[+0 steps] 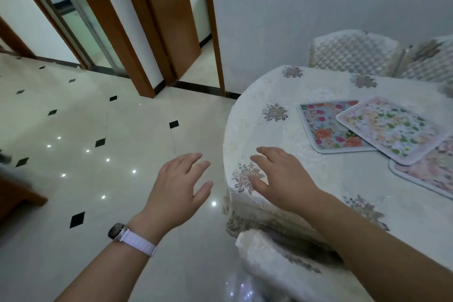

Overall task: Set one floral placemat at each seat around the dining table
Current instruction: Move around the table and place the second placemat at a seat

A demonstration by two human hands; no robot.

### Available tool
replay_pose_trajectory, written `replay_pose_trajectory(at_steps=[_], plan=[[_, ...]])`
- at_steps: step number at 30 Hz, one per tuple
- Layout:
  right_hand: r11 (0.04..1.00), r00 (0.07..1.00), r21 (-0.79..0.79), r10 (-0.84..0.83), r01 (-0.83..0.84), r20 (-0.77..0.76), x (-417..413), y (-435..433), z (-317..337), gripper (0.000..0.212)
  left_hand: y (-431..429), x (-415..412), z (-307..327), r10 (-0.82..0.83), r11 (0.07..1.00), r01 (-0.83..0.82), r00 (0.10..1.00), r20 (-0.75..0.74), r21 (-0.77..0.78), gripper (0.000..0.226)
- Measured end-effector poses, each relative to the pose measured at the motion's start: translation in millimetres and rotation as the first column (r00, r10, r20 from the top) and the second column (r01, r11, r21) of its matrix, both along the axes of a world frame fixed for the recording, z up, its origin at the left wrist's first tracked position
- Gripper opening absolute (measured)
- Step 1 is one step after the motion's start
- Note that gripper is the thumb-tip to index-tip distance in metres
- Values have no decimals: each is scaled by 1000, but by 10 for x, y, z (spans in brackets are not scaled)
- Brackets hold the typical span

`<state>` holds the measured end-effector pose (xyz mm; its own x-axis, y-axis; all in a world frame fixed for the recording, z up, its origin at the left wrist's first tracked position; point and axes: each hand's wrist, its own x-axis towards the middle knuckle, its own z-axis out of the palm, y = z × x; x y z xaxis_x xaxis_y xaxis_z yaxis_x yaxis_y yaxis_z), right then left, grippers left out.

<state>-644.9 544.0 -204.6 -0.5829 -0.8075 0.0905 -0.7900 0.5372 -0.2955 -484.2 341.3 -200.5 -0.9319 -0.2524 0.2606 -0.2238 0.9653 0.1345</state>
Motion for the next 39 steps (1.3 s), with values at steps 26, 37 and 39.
replay_pose_trajectory(at_steps=[26,37,39], plan=[[846,847,40,-532,531,4,-716,-1603,-185,49,-2244,-1914,-184,-496,866,497,868,-16,53,44],[750,756,100,-653,654,-42,-703,-2100,-213,49,-2947,-2225,-210,-574,814,575,818,-41,80,43],[744,749,88,-661,662,-48,-784,-2164,-223,48,-3012,-2332,-214,-582,808,583,812,-39,86,43]])
